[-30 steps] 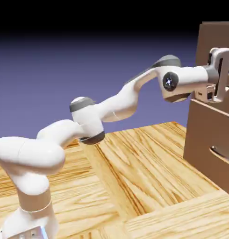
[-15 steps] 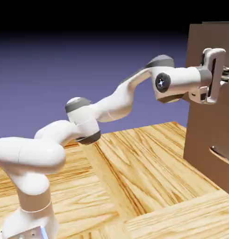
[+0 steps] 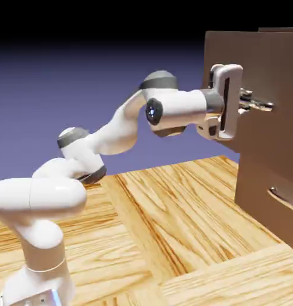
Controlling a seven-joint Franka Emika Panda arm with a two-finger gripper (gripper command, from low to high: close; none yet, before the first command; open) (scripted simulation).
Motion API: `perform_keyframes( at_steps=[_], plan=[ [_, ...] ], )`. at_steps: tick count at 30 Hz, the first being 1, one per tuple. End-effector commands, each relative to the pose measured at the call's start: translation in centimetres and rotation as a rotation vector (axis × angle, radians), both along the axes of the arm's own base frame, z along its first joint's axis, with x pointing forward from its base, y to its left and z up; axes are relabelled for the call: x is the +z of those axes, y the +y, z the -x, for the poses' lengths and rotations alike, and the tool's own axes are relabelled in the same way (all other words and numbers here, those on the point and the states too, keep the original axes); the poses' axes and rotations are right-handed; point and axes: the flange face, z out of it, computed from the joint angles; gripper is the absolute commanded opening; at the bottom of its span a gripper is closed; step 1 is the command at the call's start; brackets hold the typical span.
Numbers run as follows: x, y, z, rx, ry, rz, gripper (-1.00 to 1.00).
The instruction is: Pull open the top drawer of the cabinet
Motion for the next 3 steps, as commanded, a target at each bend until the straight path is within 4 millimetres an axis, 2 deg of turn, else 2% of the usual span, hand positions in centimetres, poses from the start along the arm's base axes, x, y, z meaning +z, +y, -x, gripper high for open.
perform_keyframes(
  at_steps=[1, 3],
  plan=[
    [0.0, 0.0, 0.0, 0.0, 0.0, 0.0, 1.0],
    [0.1, 0.1, 2.6, -0.001, 0.0, 0.002, 1.0]
  ],
)
